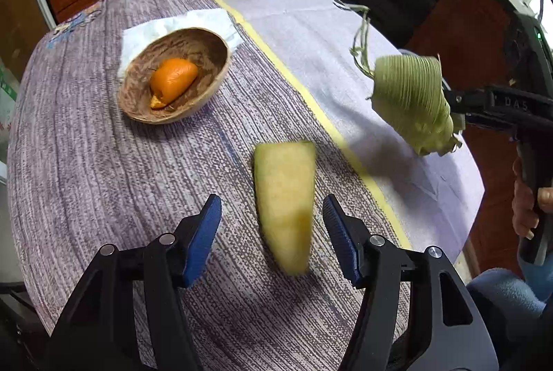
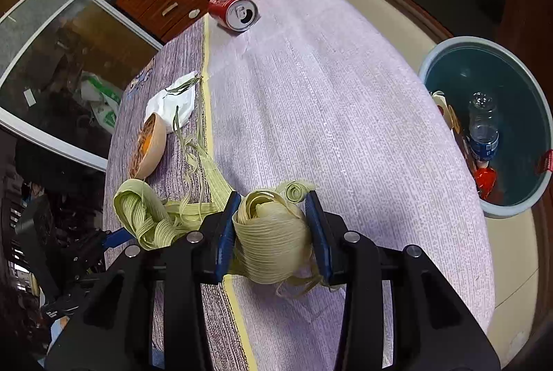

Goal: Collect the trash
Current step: 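Grasp the pale melon rind with the left tool and lift it, then carry the husks and rind over the teal bin and open the right tool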

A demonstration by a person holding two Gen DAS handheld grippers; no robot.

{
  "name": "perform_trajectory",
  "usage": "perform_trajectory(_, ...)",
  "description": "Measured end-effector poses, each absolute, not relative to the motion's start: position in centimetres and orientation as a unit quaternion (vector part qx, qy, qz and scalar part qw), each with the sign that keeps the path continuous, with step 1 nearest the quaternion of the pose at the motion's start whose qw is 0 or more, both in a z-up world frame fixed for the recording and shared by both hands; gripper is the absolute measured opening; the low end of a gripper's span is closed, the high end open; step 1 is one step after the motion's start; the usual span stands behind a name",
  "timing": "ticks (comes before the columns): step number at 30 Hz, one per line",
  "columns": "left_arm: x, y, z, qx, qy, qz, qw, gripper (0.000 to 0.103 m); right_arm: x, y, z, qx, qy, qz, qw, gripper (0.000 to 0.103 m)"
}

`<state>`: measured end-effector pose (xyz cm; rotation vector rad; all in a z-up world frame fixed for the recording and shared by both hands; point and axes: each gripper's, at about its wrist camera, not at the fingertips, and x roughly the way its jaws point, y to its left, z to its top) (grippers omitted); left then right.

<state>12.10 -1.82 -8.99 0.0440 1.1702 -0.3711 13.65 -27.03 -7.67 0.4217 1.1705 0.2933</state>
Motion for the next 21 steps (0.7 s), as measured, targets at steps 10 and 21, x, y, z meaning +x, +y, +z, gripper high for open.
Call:
perform_trajectory(10,13.3,-4.5,-11.3,0.1,0.536,-0.186,0.817,0.071,13.8,-27.4,-8.5,0.195,0.556,0.133,0.797,0.037)
perform_trajectory(21,13.3,-6.8,-11.1,0.107,0.538,-0.19,0.814,0.042,13.7,-28.3,-9.3,0.213,0.555,0.141,0.792,0.038)
